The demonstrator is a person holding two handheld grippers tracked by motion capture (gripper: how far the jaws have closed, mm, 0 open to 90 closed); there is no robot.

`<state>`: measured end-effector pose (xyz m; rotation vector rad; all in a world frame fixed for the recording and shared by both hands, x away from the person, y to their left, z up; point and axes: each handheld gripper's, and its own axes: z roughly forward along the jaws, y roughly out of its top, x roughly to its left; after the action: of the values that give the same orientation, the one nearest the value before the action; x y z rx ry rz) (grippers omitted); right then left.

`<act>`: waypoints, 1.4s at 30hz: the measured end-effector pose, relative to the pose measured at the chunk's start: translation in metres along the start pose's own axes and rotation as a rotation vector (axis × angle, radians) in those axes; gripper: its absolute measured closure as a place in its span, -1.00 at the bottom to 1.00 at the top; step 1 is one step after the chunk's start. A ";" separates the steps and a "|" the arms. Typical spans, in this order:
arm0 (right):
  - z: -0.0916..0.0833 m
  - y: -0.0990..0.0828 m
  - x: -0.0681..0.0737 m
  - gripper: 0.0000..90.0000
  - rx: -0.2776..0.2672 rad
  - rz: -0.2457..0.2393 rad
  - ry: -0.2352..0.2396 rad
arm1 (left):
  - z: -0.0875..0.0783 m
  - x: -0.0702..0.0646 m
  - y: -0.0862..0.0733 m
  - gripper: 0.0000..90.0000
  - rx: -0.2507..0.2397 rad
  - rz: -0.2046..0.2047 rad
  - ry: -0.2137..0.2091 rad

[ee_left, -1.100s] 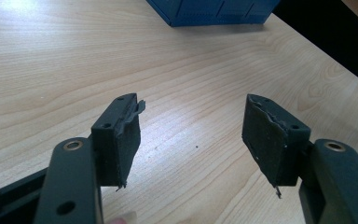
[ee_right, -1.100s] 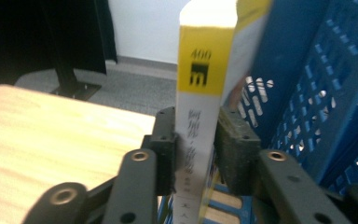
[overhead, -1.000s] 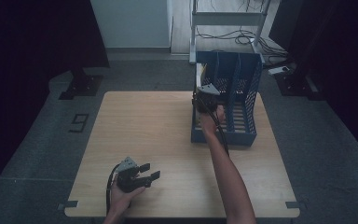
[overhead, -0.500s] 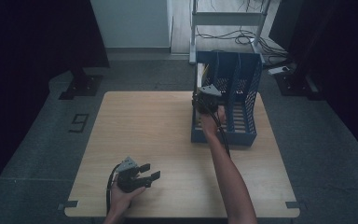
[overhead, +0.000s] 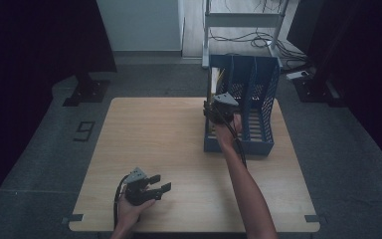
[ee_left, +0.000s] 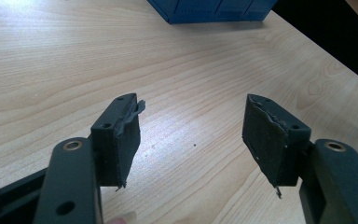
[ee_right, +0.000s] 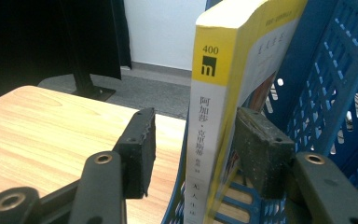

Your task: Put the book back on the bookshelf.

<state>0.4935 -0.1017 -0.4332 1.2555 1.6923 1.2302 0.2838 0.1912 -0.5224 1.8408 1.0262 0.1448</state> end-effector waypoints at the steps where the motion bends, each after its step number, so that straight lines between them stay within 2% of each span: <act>1: -0.002 0.000 -0.001 0.02 0.001 0.002 0.005 | 0.000 0.000 0.000 -0.18 0.001 0.000 0.001; 13: -0.016 -0.008 -0.002 -0.06 -0.003 0.025 0.043 | 0.000 0.000 -0.001 -0.18 -0.001 -0.004 0.002; 23: -0.047 -0.018 -0.009 -0.10 -0.027 0.037 0.106 | 0.003 -0.001 -0.001 -0.18 0.009 0.000 0.005; 35: -0.078 -0.039 -0.023 -0.11 -0.038 0.033 0.135 | 0.004 -0.001 -0.003 -0.18 0.018 0.003 0.009; 42: -0.092 -0.051 -0.029 -0.12 -0.017 0.017 0.157 | 0.006 -0.001 -0.004 -0.18 0.024 0.004 0.007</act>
<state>0.4033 -0.1600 -0.4532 1.1915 1.7810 1.3819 0.2839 0.1863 -0.5281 1.8656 1.0331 0.1428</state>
